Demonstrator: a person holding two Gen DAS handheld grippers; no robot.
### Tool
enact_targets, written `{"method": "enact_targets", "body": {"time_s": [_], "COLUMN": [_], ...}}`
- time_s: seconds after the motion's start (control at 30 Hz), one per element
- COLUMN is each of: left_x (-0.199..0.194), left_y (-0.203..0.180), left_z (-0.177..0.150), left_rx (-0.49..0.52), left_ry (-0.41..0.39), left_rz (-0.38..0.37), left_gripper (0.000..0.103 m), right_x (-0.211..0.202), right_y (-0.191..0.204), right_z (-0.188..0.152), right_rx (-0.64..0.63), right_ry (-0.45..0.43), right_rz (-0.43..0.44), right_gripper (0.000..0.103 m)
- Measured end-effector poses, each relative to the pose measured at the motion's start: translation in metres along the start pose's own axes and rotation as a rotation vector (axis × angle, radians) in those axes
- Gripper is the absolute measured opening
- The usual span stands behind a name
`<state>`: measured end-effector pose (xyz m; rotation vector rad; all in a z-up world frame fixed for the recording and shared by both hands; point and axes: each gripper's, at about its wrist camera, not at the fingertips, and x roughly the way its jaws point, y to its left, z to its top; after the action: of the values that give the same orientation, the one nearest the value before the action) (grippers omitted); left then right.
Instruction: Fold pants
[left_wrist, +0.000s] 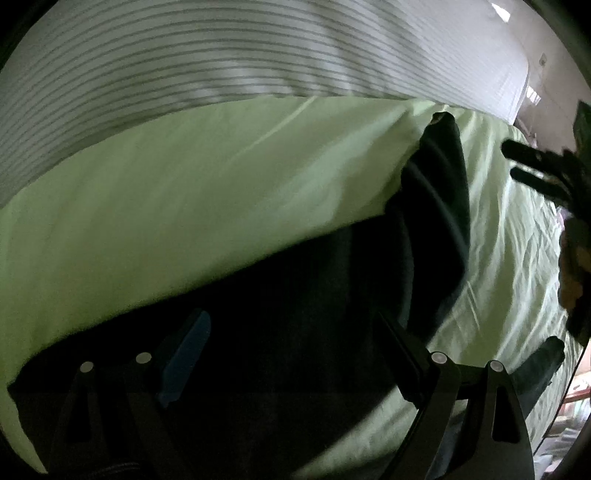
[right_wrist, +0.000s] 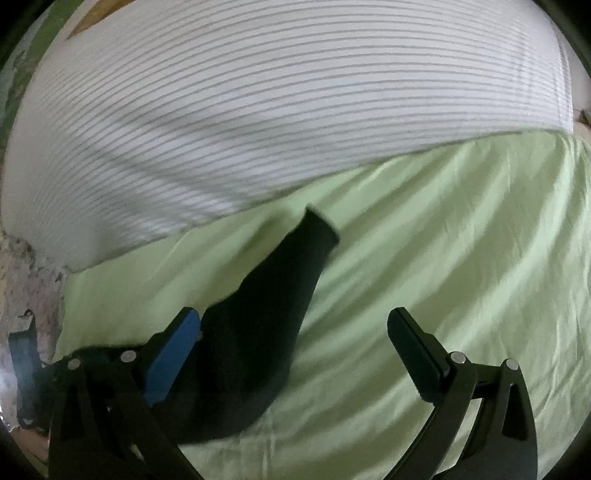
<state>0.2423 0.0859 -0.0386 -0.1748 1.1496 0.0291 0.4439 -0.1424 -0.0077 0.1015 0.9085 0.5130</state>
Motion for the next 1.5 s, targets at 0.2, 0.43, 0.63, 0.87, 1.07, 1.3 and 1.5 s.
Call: {"method": "enact_targets", "body": {"time_s": [0.2,0.43,0.63,0.87,1.07,1.3,1.5], "left_x": [0.026,0.053,0.051,0.017,-0.021,-0.055,-0.076], "left_y": [0.004,0.007,-0.009,-0.011,-0.018,-0.037,-0.046], "left_z": [0.024,0.032,0.033,0.03,0.007,-0.052,-0.09], "left_rx": [0.068,0.076,0.178,0.206,0.224,0.223,0.203], "left_ry": [0.043,0.092,0.111,0.081,0.047,0.048,0.045], "left_rz": [-0.005,0.044,-0.026,-0.087,-0.153,-0.209,-0.237], "left_gripper": [0.09,0.086,0.025,0.008,0.007,0.007,0.006], "right_x": [0.034,0.082,0.044,-0.022,-0.061,-0.09,-0.108], "right_y": [-0.006,-0.011,-0.02,-0.052,-0.074,-0.1,-0.112], "right_z": [0.044,0.063,0.054,0.035,0.003,-0.052,-0.094], "right_rx": [-0.013,-0.032,-0.023,0.038,0.055,0.097,0.111], "right_ry": [0.008,0.121,0.038,-0.018,-0.031,-0.024,-0.006], "right_rz": [-0.037,-0.037,0.037,0.117,0.15,0.174,0.183], "right_gripper": [0.101,0.024,0.012,0.012,0.012,0.012,0.012]}}
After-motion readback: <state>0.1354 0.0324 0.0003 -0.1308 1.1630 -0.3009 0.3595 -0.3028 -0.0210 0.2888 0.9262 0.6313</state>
